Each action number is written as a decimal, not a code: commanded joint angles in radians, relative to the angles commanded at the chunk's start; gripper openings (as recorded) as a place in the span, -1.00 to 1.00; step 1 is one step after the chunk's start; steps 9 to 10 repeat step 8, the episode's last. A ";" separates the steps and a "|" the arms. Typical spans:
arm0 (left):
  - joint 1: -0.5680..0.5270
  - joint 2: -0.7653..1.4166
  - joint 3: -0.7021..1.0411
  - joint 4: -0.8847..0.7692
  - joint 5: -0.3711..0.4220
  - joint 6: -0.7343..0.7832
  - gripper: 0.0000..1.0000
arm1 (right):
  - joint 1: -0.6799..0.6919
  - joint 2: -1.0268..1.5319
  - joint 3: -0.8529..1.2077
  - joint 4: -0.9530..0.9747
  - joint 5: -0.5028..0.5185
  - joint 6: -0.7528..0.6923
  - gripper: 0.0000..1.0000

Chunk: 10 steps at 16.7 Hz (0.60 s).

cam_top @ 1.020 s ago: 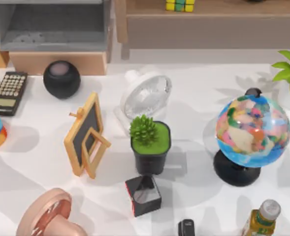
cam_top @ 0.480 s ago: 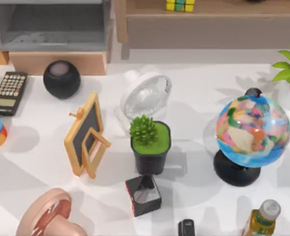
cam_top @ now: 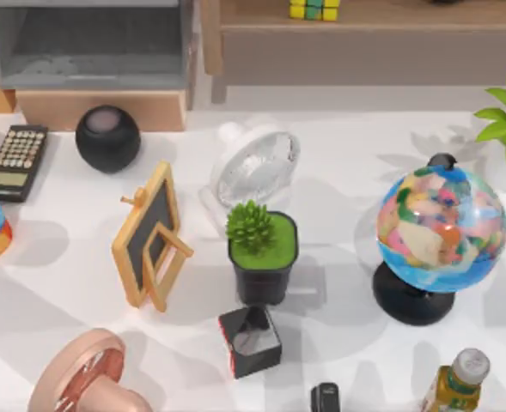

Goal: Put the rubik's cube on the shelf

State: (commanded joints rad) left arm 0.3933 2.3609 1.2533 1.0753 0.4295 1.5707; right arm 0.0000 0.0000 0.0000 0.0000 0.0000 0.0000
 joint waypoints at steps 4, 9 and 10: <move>0.000 0.000 0.000 0.000 0.000 0.000 1.00 | 0.000 0.000 0.000 0.000 0.000 0.000 1.00; 0.000 0.000 0.000 0.000 0.000 0.000 1.00 | 0.000 0.000 0.000 0.000 0.000 0.000 1.00; 0.000 0.000 0.000 0.000 0.000 0.000 1.00 | 0.000 0.000 0.000 0.000 0.000 0.000 1.00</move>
